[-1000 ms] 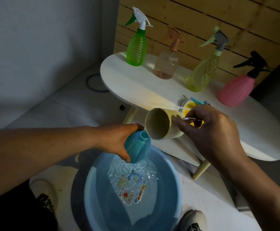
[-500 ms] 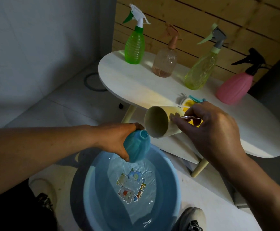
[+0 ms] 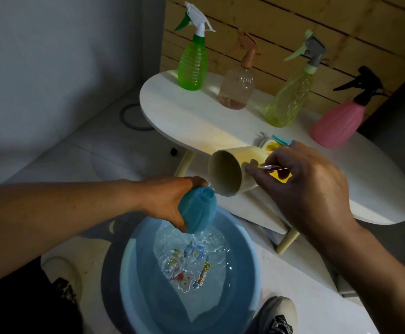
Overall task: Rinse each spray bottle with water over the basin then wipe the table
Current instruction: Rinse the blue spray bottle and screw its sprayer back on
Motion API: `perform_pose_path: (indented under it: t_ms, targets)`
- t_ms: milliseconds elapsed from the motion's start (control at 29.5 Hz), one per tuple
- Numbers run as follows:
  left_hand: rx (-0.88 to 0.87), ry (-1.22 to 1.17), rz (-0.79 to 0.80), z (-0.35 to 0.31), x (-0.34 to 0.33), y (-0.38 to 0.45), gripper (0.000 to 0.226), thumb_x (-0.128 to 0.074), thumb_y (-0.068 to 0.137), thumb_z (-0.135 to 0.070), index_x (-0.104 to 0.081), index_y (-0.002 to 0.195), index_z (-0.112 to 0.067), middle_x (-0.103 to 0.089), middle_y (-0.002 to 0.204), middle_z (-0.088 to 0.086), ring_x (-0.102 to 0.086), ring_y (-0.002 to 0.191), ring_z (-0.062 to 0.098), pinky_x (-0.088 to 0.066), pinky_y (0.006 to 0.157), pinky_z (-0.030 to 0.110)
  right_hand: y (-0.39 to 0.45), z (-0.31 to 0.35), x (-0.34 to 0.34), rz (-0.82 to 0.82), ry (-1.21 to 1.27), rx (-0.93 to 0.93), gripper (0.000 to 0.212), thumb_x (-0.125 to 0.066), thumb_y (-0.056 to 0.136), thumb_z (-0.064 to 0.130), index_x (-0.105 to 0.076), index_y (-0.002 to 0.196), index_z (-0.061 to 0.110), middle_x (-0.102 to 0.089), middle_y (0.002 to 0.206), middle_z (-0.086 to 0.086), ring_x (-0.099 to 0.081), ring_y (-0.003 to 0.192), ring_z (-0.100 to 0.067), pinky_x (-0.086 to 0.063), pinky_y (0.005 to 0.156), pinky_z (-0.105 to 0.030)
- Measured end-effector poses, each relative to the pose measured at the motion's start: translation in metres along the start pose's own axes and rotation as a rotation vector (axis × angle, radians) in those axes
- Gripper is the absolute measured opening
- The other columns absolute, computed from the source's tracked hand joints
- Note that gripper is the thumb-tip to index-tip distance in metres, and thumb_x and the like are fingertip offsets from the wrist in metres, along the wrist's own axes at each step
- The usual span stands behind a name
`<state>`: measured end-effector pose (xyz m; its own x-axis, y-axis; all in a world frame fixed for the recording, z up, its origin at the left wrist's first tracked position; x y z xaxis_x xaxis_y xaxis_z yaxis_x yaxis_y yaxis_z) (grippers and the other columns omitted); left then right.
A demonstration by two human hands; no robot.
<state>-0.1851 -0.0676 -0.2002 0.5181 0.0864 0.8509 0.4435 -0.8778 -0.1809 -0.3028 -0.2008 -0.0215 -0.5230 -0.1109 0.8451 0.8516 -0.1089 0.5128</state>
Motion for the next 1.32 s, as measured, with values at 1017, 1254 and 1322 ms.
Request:
perform_pose_path:
  t_ms: [1017, 1254, 1322]
  targets:
    - [-0.031, -0.123, 0.007, -0.001, -0.002, 0.003, 0.090, -0.093, 0.066, -0.045, -0.034, 0.133, -0.049, -0.047, 0.106, -0.038, -0.051, 0.100, -0.003, -0.039, 0.070, 0.009, -0.017, 0.031, 0.012, -0.173, -0.223, 0.331, 0.034, -0.061, 0.101, 0.042, -0.070, 0.083, 0.015, -0.063, 0.083, -0.005, -0.058, 0.074, -0.029, -0.038, 0.051, -0.034]
    - [-0.047, -0.133, -0.010, 0.001, -0.003, 0.004, 0.085, -0.095, 0.066, -0.042, -0.035, 0.125, -0.053, -0.049, 0.110, -0.036, -0.052, 0.107, -0.002, -0.035, 0.074, 0.003, -0.029, 0.045, 0.016, -0.249, -0.274, 0.476, 0.026, -0.065, 0.100, 0.031, -0.072, 0.085, 0.012, -0.064, 0.081, -0.008, -0.056, 0.068, -0.031, -0.037, 0.056, -0.036]
    - [-0.039, -0.143, -0.010, 0.001, -0.003, 0.003, 0.083, -0.095, 0.066, -0.041, -0.033, 0.120, -0.057, -0.050, 0.109, -0.036, -0.052, 0.099, -0.011, -0.037, 0.074, 0.001, -0.032, 0.048, 0.016, -0.265, -0.286, 0.507, 0.025, -0.066, 0.099, 0.030, -0.072, 0.083, 0.012, -0.063, 0.079, -0.008, -0.055, 0.067, -0.029, -0.037, 0.056, -0.037]
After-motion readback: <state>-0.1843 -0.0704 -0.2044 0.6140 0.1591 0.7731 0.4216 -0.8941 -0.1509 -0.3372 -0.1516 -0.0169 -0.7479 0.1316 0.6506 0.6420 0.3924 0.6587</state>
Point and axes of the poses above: each hand's wrist, its own y-axis towards the middle knuckle, its own x-axis out of the back of the hand, z = x × y, the point moved 9 cm from there along y, towards the middle knuckle
